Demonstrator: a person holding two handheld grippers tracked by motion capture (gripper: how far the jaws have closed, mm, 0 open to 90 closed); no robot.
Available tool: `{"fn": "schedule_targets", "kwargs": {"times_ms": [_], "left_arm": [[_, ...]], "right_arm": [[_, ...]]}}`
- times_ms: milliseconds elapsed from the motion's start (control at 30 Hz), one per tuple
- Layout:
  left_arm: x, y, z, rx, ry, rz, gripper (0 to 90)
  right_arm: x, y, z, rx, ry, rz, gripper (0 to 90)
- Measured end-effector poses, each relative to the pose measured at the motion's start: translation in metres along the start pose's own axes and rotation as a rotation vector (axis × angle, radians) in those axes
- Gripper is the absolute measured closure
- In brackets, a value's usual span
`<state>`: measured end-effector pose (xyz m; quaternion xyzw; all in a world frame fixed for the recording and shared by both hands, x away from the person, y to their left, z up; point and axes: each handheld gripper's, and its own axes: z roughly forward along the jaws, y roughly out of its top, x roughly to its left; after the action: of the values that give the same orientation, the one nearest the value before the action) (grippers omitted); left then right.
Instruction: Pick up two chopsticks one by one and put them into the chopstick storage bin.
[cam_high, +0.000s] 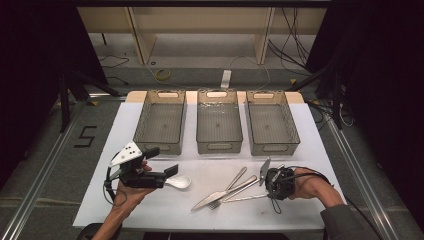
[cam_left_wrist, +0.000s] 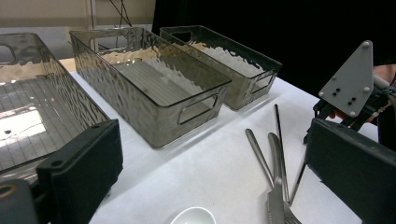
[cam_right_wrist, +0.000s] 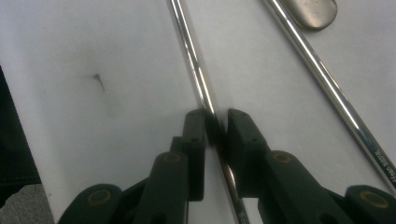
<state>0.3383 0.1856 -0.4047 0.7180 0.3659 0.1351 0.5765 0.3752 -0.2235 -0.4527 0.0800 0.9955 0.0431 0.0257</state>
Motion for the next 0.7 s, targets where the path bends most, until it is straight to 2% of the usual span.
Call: {"fn": "schedule_targets", "kwargs": {"times_ms": [133,167,367,500,567,600,700], "left_arm": [[-0.0001,-0.0001,0.0,0.001,-0.002,0.001,3.4],[0.0,-0.0002,0.0,0.002,-0.002,0.0,3.4],[-0.0003,-0.0003,0.0006,0.002,-0.002,0.002,3.4],[-0.0003,-0.0004,0.0008,0.003,-0.003,0.002,3.4],[-0.0003,-0.0004,0.0007,0.003,-0.003,0.002,3.4],[-0.0002,-0.0004,0.0007,0.003,-0.003,0.002,3.4],[-0.0001,-0.0004,0.0008,0.003,-0.003,0.001,3.5]], "right_arm": [[0.0017,0.0002,-0.0006,0.005,0.004,0.008,79.0],[0.0012,0.0001,-0.0003,0.005,-0.001,-0.013,79.2],[0.0039,-0.0001,-0.0006,0.013,-0.003,-0.046,82.5],[0.0064,-0.001,-0.0012,0.017,-0.002,-0.06,84.4],[0.0082,-0.001,-0.002,0.026,0.008,-0.049,84.9],[0.0073,-0.0012,-0.0007,0.008,-0.005,-0.077,85.2],[0.0088,-0.0018,-0.0017,0.017,0.005,-0.079,85.8]]}}
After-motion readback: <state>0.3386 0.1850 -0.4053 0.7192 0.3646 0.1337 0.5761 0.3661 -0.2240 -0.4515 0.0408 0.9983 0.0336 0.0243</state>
